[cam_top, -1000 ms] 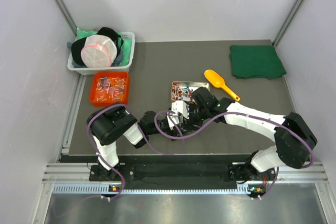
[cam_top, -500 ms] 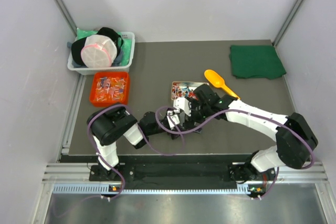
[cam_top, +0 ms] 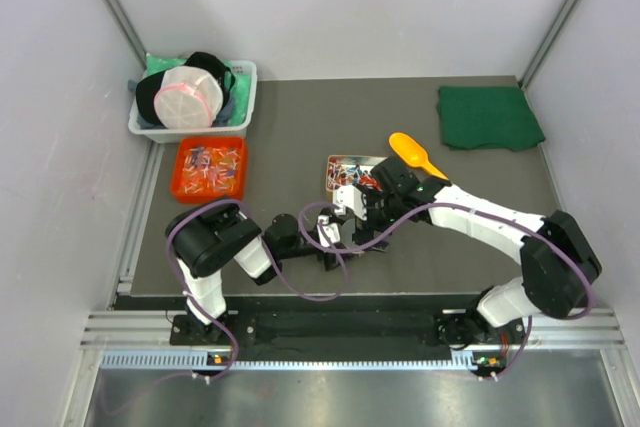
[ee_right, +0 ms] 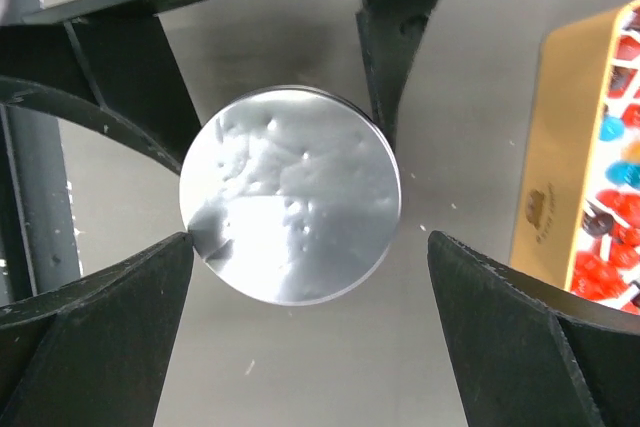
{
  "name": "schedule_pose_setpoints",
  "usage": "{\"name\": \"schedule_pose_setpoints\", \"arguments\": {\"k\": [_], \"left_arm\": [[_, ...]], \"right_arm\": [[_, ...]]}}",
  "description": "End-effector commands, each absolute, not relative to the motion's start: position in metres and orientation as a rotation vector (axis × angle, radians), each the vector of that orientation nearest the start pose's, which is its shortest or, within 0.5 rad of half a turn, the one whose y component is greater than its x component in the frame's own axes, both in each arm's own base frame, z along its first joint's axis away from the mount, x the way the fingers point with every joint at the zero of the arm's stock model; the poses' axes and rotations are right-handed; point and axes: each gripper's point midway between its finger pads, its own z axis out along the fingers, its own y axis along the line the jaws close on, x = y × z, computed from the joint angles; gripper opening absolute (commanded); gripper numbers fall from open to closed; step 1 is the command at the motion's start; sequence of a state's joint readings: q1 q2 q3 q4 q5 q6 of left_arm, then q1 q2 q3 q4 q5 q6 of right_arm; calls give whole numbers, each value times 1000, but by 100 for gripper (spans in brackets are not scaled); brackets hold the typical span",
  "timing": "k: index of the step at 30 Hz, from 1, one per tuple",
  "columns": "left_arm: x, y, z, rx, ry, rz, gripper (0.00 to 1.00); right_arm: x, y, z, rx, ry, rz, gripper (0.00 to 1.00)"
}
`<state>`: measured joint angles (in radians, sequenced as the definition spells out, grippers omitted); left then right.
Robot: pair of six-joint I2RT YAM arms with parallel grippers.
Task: Pack the candies
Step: Screw the bottle lid onto the packing bottle.
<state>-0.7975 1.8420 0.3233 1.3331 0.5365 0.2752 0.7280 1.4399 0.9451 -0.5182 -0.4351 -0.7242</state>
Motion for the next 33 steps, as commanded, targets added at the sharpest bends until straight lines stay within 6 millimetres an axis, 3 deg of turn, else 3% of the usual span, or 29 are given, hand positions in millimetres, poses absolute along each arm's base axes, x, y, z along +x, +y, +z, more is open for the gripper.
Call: {"name": "schedule_pose_setpoints", "arguments": {"k": [1, 6, 21, 33], "left_arm": [[200, -335, 65, 1256, 1172, -880, 77], [201, -335, 65, 1256, 1173, -881, 77], [205, -336, 62, 1251, 1195, -866, 77], [206, -336, 63, 1249, 1195, -863, 77]], "right_arm": [[226, 278, 107, -1802, 1694, 624, 99], [224, 282, 107, -1800, 1694, 648, 99], [193, 286, 94, -1900, 1677, 690, 99], [197, 282, 78, -1917, 1695, 605, 99]]}}
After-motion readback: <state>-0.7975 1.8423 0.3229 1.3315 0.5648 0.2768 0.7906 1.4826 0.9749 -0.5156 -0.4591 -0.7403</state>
